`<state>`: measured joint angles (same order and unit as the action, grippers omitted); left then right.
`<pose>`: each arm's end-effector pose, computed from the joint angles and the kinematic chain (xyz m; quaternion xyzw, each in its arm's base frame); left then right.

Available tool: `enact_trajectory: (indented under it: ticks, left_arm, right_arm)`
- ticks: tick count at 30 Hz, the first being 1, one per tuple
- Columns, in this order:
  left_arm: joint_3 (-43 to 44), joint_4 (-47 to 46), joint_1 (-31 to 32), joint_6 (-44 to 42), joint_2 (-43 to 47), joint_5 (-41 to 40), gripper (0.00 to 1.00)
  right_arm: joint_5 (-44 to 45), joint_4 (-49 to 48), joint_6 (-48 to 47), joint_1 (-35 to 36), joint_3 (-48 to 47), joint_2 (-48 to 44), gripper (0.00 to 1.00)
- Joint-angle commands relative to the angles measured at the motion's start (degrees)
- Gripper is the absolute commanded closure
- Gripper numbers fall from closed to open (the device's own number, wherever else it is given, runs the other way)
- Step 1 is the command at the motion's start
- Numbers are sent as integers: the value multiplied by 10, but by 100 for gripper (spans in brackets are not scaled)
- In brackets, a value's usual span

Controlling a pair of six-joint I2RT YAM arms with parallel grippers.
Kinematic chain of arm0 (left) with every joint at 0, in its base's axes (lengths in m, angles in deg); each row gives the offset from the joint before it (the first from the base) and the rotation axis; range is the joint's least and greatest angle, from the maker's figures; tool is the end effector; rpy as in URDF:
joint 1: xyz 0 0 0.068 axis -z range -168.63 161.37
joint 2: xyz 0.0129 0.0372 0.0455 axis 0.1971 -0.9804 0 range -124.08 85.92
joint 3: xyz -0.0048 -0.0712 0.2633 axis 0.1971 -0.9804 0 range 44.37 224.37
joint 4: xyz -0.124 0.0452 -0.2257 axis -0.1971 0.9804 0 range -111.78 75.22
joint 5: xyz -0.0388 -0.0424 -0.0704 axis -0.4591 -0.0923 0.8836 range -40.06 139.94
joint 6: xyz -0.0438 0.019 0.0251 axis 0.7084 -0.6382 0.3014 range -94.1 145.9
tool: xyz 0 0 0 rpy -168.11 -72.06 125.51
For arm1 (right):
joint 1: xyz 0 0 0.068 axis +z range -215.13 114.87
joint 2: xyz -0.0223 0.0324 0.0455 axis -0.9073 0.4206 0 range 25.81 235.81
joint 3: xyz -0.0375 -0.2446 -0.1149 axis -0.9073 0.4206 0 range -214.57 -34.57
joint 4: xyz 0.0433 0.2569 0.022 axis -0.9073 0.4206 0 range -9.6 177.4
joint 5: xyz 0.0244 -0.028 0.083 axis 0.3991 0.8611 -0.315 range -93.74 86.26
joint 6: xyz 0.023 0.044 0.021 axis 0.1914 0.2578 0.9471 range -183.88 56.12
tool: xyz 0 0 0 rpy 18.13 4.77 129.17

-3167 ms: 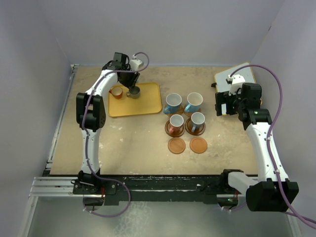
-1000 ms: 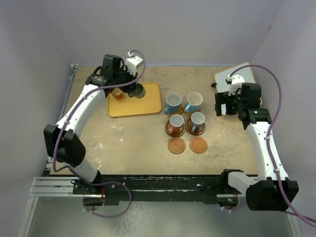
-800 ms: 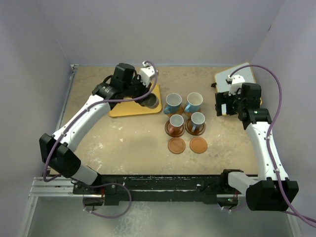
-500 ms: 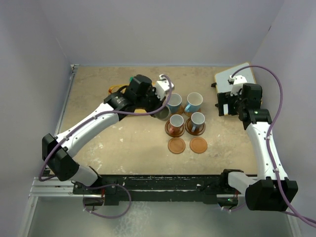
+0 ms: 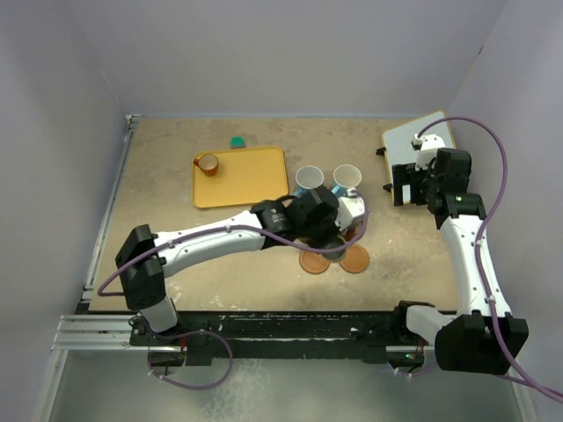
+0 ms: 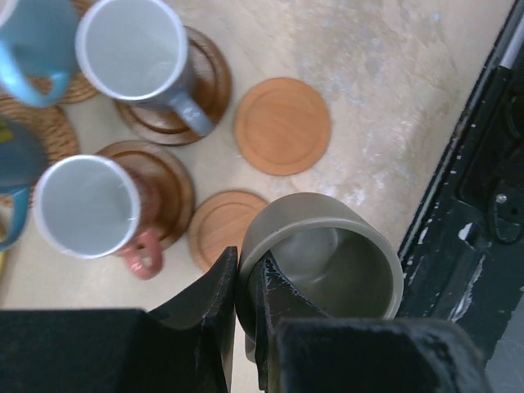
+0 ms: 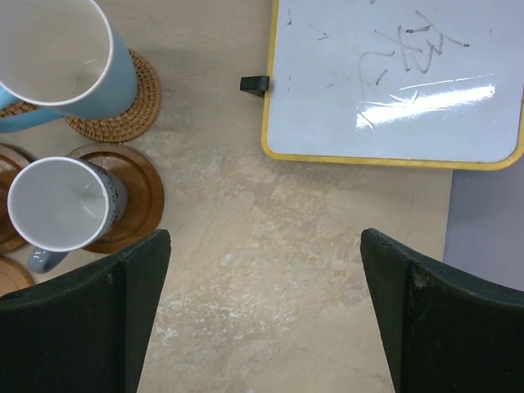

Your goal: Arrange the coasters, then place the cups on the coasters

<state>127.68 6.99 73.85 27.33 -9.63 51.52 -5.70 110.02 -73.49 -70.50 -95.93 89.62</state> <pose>0.1748 -0.3378 0.3110 0.4671 0.7809 -0.2301 0.3450 0.2428 -0.0218 0.3418 -0.0406 0.8739 -0.0483 0.4820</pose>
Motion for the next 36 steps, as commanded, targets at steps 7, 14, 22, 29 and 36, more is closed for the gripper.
enact_trajectory:
  ticks: [7, 14, 22, 29, 36]
  left_arm:
    - [71, -67, 85, 105, -84, -82, 97]
    - [111, -63, 88, 146, -131, -123, 97]
    - [146, -60, 87, 170, -189, -172, 97]
    - [176, -57, 65, 193, -233, -177, 97]
    - [186, -54, 50, 206, -267, -164, 97]
  right_arm:
    - [-6, -16, -3, -8, 1, -7, 0]
    - [-19, -12, 1, -8, 0, -13, 0]
    - [-23, -11, 7, -8, -1, -23, 0]
    - [-23, -11, 10, -8, -2, -36, 0]
    - [-31, -8, 11, -9, -3, -38, 0]
